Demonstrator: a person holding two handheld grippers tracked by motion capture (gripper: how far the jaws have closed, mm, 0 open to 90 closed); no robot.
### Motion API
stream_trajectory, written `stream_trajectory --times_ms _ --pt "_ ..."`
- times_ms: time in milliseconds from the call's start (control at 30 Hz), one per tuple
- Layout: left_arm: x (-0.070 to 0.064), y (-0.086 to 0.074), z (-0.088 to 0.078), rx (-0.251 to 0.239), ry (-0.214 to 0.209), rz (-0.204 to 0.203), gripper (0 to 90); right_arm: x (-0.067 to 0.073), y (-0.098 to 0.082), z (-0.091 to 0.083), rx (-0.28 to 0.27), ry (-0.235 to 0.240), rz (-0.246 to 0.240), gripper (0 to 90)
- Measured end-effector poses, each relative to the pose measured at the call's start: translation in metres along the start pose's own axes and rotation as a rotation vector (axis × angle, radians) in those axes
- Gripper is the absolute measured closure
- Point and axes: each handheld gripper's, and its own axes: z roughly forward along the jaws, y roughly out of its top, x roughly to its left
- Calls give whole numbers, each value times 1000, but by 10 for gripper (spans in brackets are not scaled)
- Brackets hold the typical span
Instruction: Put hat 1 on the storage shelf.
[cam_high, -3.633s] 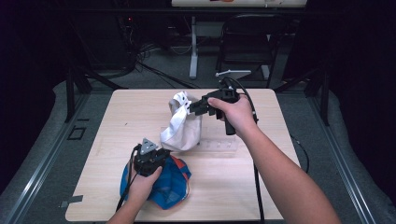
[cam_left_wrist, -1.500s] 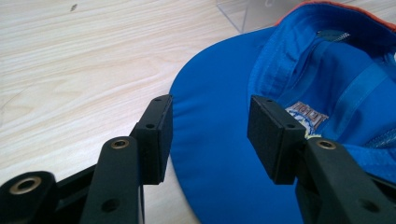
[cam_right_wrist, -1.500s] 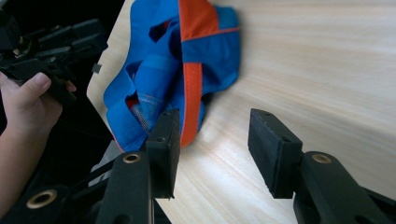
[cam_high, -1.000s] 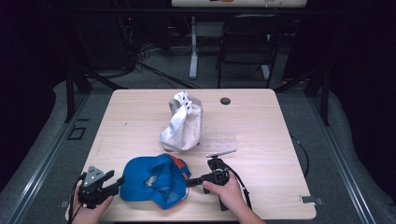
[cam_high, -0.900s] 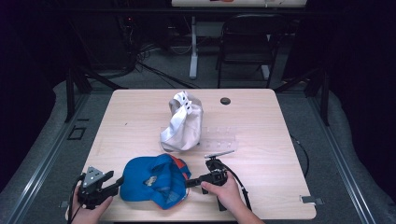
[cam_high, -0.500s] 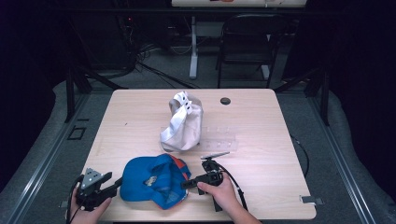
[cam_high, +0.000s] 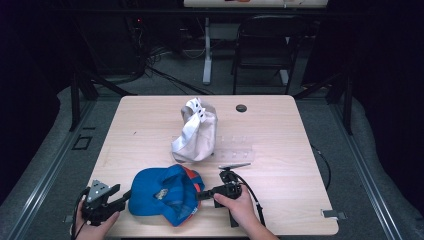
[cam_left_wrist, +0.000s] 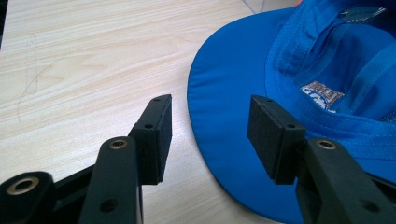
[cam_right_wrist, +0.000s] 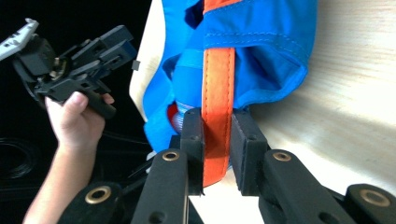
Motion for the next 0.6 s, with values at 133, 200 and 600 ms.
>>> stream_trajectory --times_ms 133,200,600 --pt "-1 1 0 -4 0 3 507 7 1 0 -18 -3 8 773" --pt "-1 1 0 -9 3 4 507 12 4 -2 4 -23 1 774" --pt "2 3 1 -8 -4 9 507 50 28 -12 37 23 28 775"
